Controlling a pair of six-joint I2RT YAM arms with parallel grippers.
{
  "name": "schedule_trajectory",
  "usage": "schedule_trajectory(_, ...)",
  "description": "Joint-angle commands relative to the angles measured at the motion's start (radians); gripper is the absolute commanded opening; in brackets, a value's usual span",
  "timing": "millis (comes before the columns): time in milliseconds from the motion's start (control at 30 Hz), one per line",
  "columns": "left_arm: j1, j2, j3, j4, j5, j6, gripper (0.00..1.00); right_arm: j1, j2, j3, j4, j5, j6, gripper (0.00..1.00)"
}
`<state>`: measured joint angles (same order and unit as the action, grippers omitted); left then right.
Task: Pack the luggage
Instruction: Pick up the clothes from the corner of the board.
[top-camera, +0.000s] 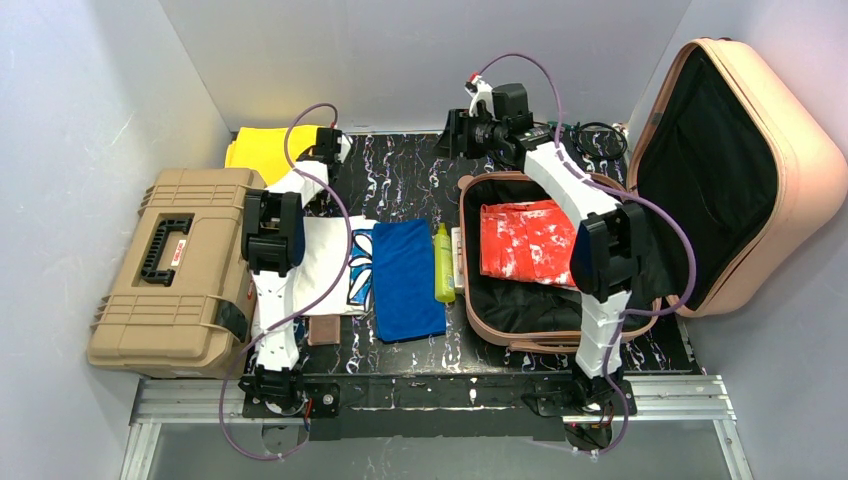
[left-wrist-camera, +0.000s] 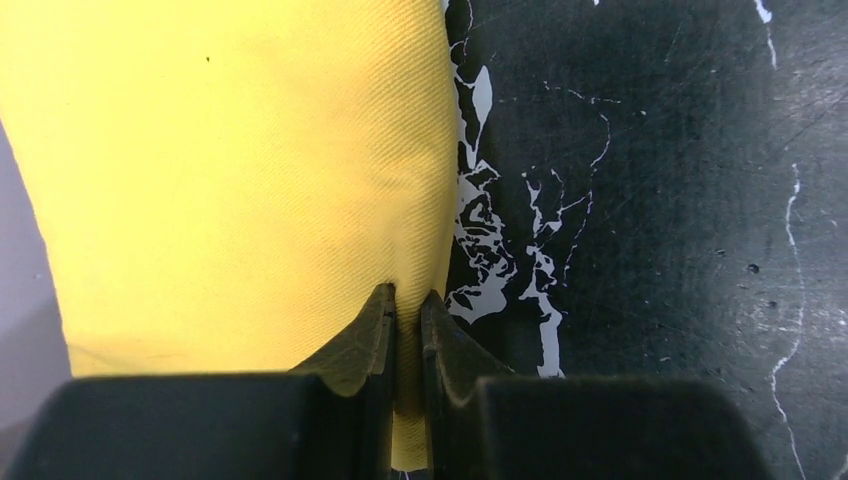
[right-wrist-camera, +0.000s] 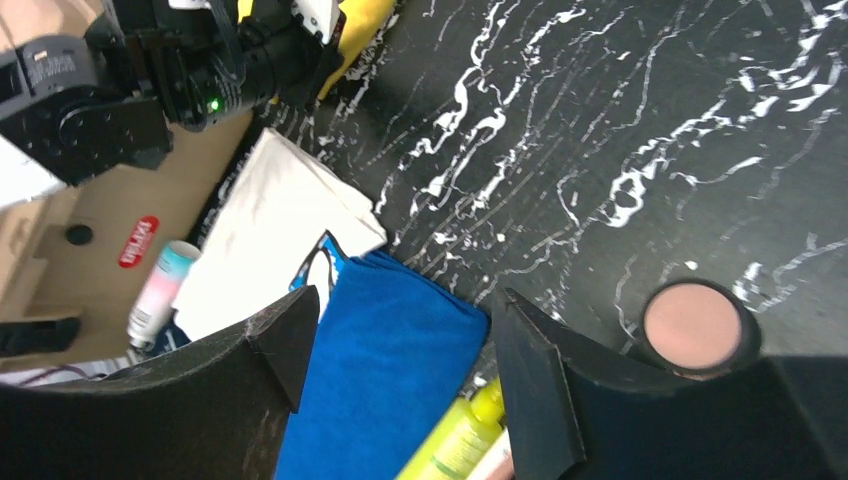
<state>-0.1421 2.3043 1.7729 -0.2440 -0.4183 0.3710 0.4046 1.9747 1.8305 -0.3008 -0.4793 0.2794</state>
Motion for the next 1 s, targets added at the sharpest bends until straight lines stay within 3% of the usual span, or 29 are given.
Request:
schedule_trajectory(0, -0.005, -0.069, -0.029, -0.095, 0.213, -0.09, 0.0, 0.008, 0.084, 0.091, 0.098, -0.057, 0.196, 0.74)
schedule_trajectory(300, -0.056, -0.186, -0.077, -0.098, 0.374, -0.184, 0.0, 0.014, 0.278, 0.168, 0.235, -0.143, 0.478, 0.8)
schedule_trajectory(600, -0.081, -0.242, -0.076, -0.117, 0.501, -0.326, 0.0, 0.065, 0.365, 0.253, 0.261, -0.116, 0.509, 0.84)
schedule_trajectory(967, -0.089, -0.322, -0.129, -0.083, 0.616, -0.49, 0.0, 0.109, 0.457, 0.237, 0.329, -0.086, 0.588, 0.86)
